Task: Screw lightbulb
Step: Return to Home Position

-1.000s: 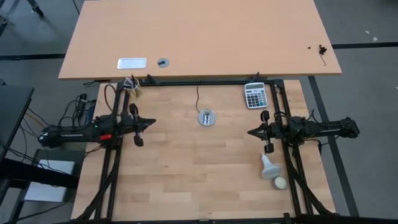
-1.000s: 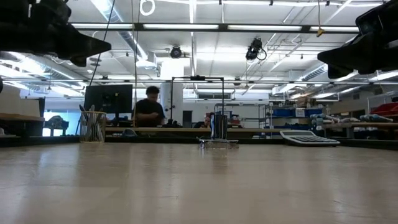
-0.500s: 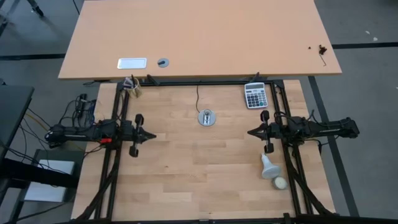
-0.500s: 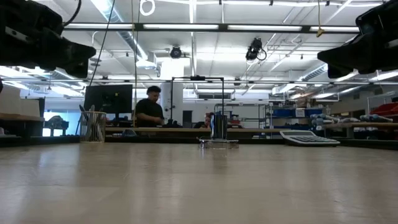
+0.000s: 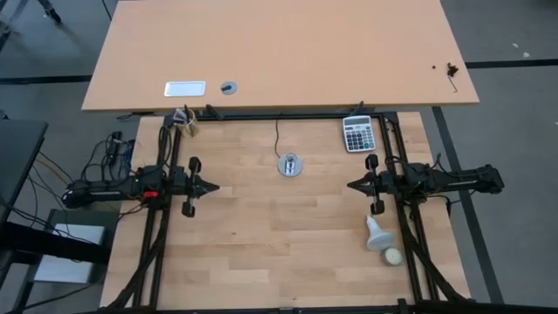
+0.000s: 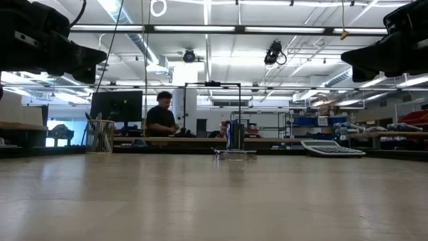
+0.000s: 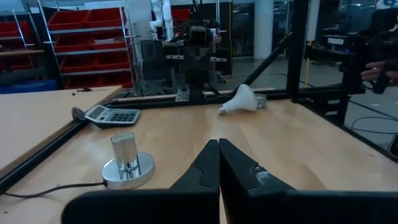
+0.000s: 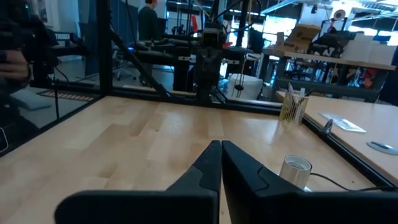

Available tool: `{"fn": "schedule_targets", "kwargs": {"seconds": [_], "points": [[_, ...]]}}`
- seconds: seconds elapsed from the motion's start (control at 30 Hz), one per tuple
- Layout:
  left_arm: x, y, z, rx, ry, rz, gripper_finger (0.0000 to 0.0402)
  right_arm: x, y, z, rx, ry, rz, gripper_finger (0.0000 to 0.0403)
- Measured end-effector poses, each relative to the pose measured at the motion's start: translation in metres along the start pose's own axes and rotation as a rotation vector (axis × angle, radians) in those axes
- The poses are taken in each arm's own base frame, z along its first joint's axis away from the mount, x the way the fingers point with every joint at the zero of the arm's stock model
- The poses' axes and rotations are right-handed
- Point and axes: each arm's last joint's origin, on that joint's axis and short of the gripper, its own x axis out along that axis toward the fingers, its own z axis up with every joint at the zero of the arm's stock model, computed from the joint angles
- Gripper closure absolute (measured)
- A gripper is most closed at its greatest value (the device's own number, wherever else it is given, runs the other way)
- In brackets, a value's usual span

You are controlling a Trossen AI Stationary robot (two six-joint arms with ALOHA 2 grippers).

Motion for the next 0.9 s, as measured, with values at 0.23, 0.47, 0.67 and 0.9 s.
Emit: {"fn": "schedule_targets", "kwargs": {"seconds": [0.23, 0.47, 0.67, 0.9], "points": [[0.0, 0.001, 0.0, 0.045, 0.006, 0.028, 0.0401, 0.0, -0.005, 0.001, -0.126, 0.0, -0.12, 0.0388], [0.0, 0.002, -0.001, 0.031, 0.011, 0.047, 0.0401, -0.001, -0.011, 0.0, -0.05, 0.016, -0.245, 0.0383], [0.002, 0.007, -0.005, -0.034, 0.053, 0.103, 0.0401, 0.0, -0.014, -0.003, 0.049, 0.041, -0.271, 0.0382], [0.005, 0.013, -0.01, -0.068, 0.111, 0.166, 0.0401, 0.003, -0.013, -0.008, 0.117, 0.089, -0.27, 0.0386]]}}
